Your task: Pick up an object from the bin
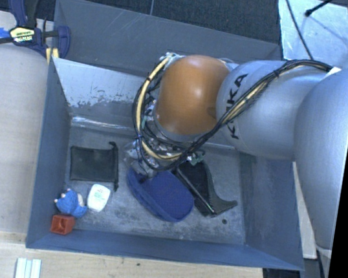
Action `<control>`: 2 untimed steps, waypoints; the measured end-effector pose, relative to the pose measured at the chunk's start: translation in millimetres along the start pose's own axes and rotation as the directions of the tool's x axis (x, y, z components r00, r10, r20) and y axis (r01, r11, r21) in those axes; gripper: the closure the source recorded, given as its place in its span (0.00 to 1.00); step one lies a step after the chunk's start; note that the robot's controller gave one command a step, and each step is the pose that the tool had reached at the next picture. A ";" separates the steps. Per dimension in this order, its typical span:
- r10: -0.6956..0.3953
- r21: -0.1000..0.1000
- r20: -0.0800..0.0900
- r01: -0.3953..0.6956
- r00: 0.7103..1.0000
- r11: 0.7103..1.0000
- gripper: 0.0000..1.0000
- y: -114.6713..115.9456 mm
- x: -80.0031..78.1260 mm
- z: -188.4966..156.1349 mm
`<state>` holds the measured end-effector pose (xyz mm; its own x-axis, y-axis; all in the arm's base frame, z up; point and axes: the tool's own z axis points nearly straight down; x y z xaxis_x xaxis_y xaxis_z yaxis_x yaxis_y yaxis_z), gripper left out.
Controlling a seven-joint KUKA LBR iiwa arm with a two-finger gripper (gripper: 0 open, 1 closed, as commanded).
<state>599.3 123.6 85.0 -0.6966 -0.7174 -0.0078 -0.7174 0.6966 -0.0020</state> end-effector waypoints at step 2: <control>0.406 0.003 0.003 -0.406 0.914 0.914 0.00 36.7 39.4 12.5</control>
Offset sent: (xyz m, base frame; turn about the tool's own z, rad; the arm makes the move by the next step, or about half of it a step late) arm -0.0566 -0.0030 -0.0150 0.4182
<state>545.5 121.0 72.2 -0.9277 -0.3731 -0.0108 -0.3731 0.9278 -0.0013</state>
